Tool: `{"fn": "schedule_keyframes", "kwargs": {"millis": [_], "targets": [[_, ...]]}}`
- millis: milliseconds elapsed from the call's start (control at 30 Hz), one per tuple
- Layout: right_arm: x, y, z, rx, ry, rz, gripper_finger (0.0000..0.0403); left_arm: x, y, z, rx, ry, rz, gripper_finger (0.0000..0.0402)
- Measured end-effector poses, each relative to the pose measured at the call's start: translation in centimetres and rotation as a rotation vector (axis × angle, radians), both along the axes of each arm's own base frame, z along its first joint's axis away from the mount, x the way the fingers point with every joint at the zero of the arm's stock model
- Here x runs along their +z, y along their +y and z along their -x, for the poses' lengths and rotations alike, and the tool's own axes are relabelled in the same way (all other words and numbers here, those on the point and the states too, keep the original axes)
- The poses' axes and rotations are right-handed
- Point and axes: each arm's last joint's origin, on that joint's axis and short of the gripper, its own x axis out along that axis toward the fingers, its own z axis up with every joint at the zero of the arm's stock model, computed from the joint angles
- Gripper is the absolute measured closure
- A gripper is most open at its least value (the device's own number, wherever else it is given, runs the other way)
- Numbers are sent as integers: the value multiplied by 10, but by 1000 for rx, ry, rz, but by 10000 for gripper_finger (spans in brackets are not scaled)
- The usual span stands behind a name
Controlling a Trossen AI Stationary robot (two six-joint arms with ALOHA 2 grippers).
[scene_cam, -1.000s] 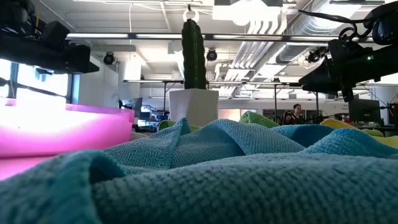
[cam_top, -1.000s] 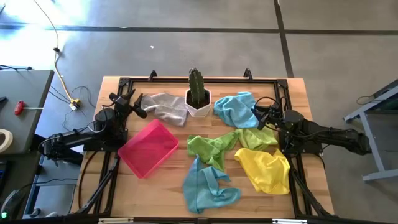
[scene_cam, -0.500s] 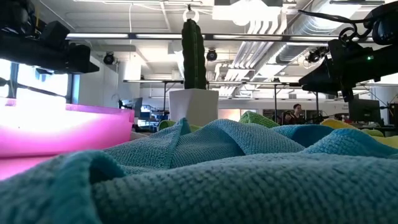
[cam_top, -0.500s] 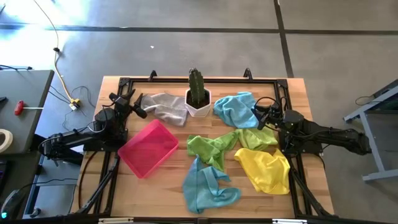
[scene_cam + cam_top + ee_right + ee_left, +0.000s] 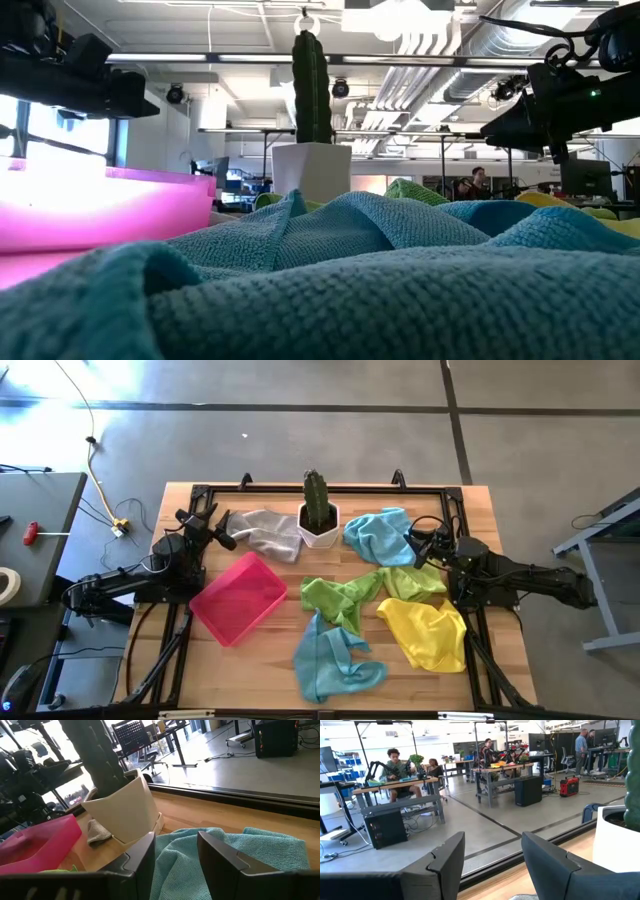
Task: Fold microfiber towels
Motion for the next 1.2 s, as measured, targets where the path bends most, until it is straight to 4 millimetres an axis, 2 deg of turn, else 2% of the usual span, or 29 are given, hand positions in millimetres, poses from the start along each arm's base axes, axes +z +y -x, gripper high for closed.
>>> {"fn": "schedule_keyframes", "kwargs": {"millis": [1033, 1200], "targets": [[0, 0, 0, 0, 0, 0, 265, 0, 0, 0, 0, 0, 1, 213], [0, 0, 0, 0, 0, 0, 265, 0, 0, 0, -5, -89, 35, 213]]}}
